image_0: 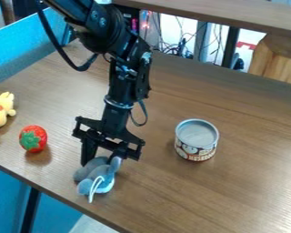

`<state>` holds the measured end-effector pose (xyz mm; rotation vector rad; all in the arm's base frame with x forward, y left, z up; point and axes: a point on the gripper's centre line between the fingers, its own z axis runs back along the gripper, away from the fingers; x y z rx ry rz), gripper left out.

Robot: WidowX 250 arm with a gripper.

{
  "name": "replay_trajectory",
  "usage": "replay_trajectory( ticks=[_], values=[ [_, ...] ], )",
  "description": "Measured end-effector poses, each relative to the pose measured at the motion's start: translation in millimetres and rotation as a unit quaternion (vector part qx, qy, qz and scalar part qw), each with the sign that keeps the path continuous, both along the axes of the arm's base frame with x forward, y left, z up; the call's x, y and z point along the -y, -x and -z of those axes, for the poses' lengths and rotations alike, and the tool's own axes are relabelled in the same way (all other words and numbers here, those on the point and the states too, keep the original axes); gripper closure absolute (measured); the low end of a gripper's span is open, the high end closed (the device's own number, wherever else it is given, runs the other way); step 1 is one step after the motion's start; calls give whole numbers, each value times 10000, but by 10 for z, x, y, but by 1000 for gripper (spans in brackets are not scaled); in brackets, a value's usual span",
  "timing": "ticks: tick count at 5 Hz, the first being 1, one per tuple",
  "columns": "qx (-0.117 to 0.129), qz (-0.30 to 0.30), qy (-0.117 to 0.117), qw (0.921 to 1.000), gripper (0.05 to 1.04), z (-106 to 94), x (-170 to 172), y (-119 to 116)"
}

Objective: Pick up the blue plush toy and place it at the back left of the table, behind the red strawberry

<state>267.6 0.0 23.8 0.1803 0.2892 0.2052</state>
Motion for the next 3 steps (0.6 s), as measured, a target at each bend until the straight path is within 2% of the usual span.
replay_trajectory(
  ticks=[1,2,3],
  values=[
    [367,586,133,9975,581,-356,-5,-113],
    [327,1520,-96,9878,599,-698,-139,-291],
    [208,2765,-253,9605,599,-998,-484,-563]
  ],
)
